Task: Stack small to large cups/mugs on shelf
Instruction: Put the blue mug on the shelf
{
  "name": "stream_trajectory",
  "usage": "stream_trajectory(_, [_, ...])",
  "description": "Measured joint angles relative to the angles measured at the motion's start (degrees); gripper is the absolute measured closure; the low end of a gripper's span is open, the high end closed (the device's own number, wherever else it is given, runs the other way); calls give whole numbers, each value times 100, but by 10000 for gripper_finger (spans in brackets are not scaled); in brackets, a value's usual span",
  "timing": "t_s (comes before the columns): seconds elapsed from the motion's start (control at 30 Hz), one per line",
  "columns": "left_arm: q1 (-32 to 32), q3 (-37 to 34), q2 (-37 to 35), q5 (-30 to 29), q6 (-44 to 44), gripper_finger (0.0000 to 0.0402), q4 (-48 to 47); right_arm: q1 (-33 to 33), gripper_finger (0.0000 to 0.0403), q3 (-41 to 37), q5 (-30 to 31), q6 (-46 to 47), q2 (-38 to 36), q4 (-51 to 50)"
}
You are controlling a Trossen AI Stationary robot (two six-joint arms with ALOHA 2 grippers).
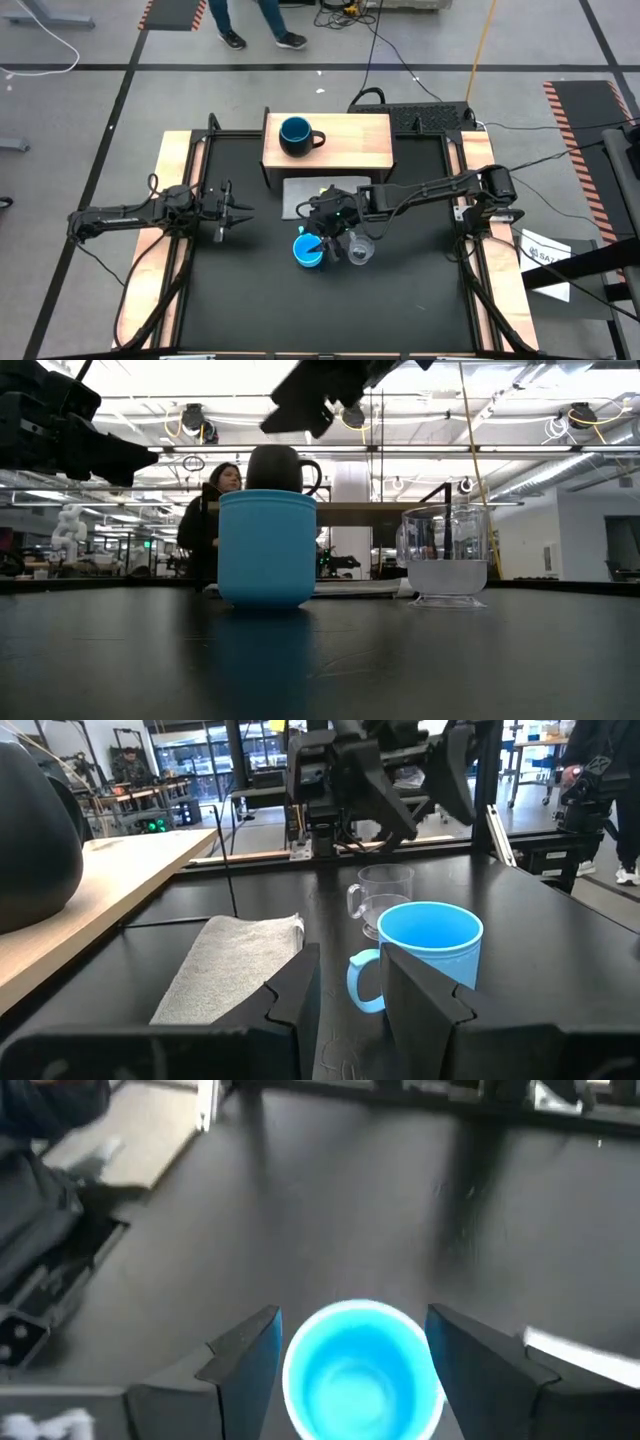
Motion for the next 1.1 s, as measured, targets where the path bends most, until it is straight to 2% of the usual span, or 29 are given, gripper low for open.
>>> stream_trajectory(0.3, [0, 0, -2, 0, 22, 293, 0, -53, 163, 7, -157, 401, -15, 8])
stream_trajectory(0.47, [0, 0, -2, 1, 30, 293, -2, -61, 163, 7, -166, 624, -14, -562])
stream_trajectory(0.6, [0, 0, 0, 2, 31, 293, -2, 76, 163, 5, -163, 593, 69, -604])
stream_trajectory(0.9, [0, 0, 0, 0, 31, 293, -2, 319, 163, -4, -113, 54, 397, -774])
stream_trajectory(1.1, [0, 0, 0, 0, 39, 293, -4, 310, 163, 1, 193, -387, 523, -786])
